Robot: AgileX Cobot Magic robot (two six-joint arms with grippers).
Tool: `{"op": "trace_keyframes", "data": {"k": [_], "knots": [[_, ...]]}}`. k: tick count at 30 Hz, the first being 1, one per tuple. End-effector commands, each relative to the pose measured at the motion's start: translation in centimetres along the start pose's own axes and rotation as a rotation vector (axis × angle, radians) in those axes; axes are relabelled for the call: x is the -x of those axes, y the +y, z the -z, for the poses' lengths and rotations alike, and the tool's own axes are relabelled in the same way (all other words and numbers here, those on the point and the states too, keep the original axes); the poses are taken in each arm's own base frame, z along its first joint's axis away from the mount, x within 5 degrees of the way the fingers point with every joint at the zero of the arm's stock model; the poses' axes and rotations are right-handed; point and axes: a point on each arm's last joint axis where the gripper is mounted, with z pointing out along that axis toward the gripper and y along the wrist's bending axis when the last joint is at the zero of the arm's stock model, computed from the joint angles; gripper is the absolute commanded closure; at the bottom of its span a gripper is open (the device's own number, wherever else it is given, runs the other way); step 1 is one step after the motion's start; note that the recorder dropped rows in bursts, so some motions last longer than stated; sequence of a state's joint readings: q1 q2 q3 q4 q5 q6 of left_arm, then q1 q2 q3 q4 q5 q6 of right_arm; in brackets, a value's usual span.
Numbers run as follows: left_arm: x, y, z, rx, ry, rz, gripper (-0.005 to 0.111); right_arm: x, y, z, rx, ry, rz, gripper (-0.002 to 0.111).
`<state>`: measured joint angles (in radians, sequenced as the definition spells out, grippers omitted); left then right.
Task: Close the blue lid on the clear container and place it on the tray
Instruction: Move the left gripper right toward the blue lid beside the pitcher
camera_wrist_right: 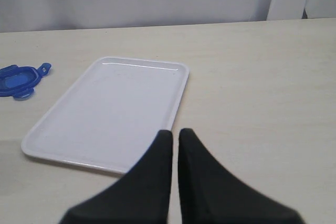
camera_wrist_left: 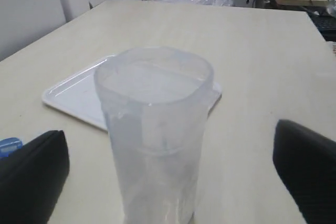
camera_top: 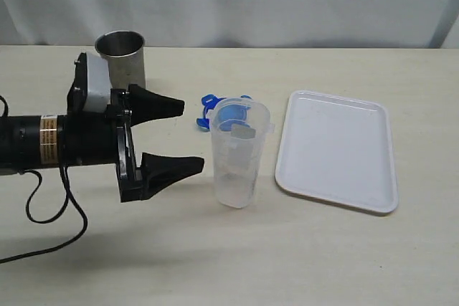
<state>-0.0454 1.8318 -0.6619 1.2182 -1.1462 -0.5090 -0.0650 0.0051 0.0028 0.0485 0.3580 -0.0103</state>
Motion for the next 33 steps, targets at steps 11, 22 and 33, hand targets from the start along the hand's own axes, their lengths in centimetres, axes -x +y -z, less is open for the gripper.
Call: {"op": "trace_keyframes", "data": {"k": [11,22,33], "knots": [[-6.5,2.3,-1.5,0.194,-0.009,0.012,0.008,0.2,0.0,0.1,-0.004,-0.022,0.004,0.104],[-5.9,4.3,-1.2,0.368,-0.056,0.039,0.008,1.1,-0.2,0.1,-0.024,-0.116,0.068,0.104],[-7.1,7.4,-1.7,0.532,0.151,0.600,0.008,5.4,0.0,1.8,0.002,-0.636,-0.024,0.104]]}}
